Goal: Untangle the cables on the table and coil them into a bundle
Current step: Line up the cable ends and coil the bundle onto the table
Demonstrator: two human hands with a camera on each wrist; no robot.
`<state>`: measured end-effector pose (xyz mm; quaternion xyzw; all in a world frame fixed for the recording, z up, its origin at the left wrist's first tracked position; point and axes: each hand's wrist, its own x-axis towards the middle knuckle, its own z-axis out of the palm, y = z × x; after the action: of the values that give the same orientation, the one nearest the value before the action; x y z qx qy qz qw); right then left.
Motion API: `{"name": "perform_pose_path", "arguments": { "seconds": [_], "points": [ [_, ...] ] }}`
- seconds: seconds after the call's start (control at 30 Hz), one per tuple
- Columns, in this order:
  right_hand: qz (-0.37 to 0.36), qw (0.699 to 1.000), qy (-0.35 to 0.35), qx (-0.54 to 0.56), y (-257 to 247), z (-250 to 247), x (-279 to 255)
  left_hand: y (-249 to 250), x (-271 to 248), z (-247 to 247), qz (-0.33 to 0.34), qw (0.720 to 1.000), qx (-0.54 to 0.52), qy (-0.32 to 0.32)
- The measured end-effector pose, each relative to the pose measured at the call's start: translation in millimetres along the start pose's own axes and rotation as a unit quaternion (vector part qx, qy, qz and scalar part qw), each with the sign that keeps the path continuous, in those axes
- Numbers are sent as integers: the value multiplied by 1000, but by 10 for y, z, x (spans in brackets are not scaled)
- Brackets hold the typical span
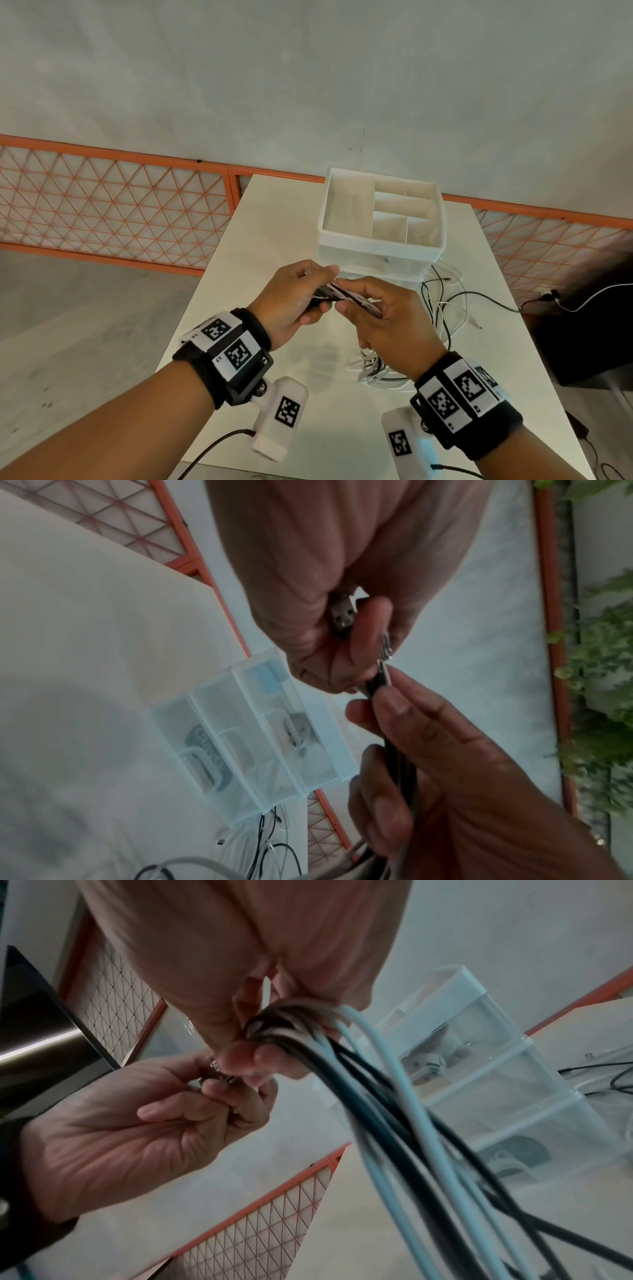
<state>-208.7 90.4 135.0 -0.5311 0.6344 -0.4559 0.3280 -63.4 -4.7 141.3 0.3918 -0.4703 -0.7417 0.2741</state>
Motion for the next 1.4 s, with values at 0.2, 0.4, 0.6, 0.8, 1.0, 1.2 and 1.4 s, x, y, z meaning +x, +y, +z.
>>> {"name": "perform_pose_path", "arguments": {
  "seconds": [0.2, 0.4, 0.6, 0.8, 1.0, 1.2, 1.4],
  "points": [
    [6, 1000, 15, 21, 21, 55, -1, -7, -10, 74, 11, 999, 19, 48],
    [37, 998, -13, 59, -26, 80, 19, 72, -37, -4, -74, 997, 26, -22],
    [60, 991, -63, 102, -67, 33, 34, 54, -40, -97, -117, 991, 16, -58],
    [53, 991, -55, 111, -44, 69, 47, 85, -97, -73, -101, 986, 73, -114],
    [81, 989, -20, 123, -45, 76, 92, 118, -75, -52, 8, 998, 48, -31],
    [77, 995, 4, 60, 164, -82, 99, 159, -46, -246, -8, 1000, 16, 14],
    [11, 993, -82, -79, -10, -99, 147, 322, -3, -214, 139, 920, 366, -3]
  ]
}}
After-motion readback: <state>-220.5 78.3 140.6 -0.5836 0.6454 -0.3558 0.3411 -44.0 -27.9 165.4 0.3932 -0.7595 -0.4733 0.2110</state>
